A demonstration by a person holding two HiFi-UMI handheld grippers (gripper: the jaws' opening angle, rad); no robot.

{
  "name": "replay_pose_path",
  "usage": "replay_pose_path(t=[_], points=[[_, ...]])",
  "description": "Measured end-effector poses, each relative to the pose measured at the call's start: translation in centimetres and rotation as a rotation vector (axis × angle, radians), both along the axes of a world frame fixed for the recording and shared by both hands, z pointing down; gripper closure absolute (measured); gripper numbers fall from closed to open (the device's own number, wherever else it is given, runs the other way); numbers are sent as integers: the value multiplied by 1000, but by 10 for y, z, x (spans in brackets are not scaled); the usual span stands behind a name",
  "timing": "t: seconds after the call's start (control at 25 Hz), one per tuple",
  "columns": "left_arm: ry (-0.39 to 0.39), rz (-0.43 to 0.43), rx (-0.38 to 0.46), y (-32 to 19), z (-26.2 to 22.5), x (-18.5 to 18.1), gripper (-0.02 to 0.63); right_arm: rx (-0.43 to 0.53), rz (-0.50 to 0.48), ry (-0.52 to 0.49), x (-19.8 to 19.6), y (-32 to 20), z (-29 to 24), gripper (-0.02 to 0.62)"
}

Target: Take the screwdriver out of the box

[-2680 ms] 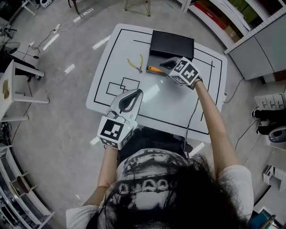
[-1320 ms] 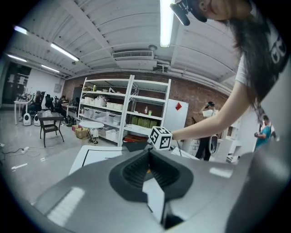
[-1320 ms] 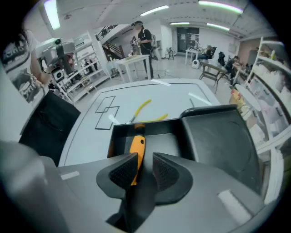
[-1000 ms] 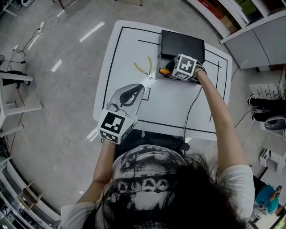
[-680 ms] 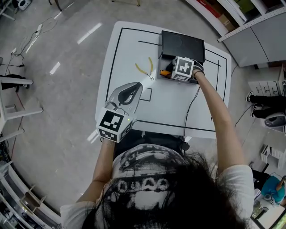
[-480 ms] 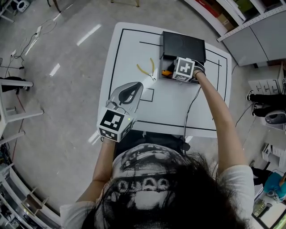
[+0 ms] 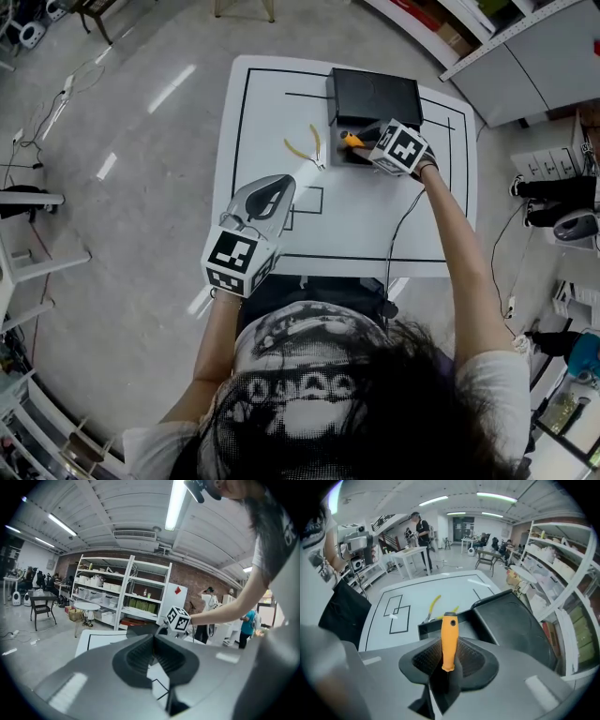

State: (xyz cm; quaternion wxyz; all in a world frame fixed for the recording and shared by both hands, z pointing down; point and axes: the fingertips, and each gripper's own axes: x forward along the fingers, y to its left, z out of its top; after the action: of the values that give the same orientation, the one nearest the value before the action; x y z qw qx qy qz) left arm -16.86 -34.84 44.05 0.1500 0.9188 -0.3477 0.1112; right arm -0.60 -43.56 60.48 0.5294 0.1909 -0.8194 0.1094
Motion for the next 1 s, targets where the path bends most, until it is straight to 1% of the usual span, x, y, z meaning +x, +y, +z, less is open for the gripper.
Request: replay_pose_path(t=[0.24,0.48,0.64,0.76,1.0], points=[[3,53,15,4,-5,-1,606,168,172,-91,6,-2,-49,482],[-3,113,30,15,-11,-2,606,305,306,-191,8,12,-97,482],[-28,180,67,24,-12,6,606,397,369,-252,9,24,-130,482],[-37,197,67,27,-8,12,606,452,408,-304,5,37,-152,482],[-24,231,61,36,-9,29,606,511,473,-378,3,71,-182,482]])
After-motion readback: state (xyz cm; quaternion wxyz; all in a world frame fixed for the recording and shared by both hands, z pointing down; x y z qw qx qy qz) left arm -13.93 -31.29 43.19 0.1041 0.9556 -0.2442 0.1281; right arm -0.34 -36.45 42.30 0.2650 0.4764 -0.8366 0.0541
